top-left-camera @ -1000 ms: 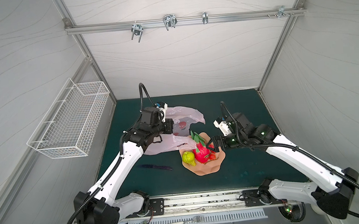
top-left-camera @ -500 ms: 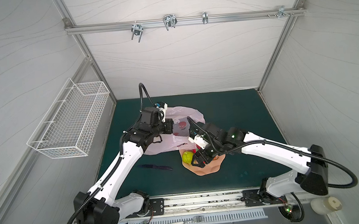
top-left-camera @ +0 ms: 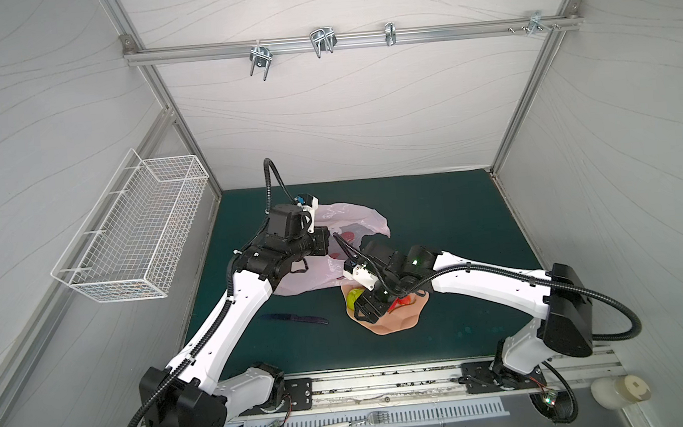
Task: Place the fruits into the plastic bag
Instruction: 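Lower the right gripper onto the green lumpy fruit in the bowl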
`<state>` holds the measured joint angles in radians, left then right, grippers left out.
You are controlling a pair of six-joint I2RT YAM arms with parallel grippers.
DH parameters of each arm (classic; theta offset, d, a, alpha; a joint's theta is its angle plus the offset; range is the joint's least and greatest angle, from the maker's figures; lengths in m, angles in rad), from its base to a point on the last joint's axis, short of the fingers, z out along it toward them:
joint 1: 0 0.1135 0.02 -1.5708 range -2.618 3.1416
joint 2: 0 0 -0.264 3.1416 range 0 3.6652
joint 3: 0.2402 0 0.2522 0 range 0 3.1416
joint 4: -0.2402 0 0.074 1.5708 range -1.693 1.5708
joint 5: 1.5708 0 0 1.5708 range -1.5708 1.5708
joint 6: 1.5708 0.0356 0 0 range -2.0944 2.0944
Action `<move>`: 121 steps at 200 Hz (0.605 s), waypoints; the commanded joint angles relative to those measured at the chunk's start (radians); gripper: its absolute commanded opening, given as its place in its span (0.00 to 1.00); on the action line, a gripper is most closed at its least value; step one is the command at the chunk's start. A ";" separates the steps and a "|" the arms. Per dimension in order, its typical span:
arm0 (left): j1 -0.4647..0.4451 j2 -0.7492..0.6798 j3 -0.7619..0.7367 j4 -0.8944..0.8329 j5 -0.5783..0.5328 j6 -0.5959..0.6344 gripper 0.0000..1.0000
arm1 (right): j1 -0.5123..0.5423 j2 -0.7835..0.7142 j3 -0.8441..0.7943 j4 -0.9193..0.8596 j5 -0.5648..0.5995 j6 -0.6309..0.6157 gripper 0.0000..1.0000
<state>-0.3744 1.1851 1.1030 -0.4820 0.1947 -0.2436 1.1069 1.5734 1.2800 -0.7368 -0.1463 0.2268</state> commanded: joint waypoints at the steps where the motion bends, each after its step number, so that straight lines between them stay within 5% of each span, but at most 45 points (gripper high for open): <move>1: 0.003 -0.015 0.018 -0.003 -0.005 0.001 0.00 | 0.007 0.030 0.009 0.024 0.042 -0.044 0.82; 121: 0.003 -0.001 0.038 -0.008 -0.001 0.004 0.00 | -0.002 0.157 0.023 0.110 0.158 -0.152 0.86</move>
<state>-0.3740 1.1854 1.1030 -0.5068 0.1944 -0.2432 1.1069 1.7050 1.2804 -0.6403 -0.0162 0.1211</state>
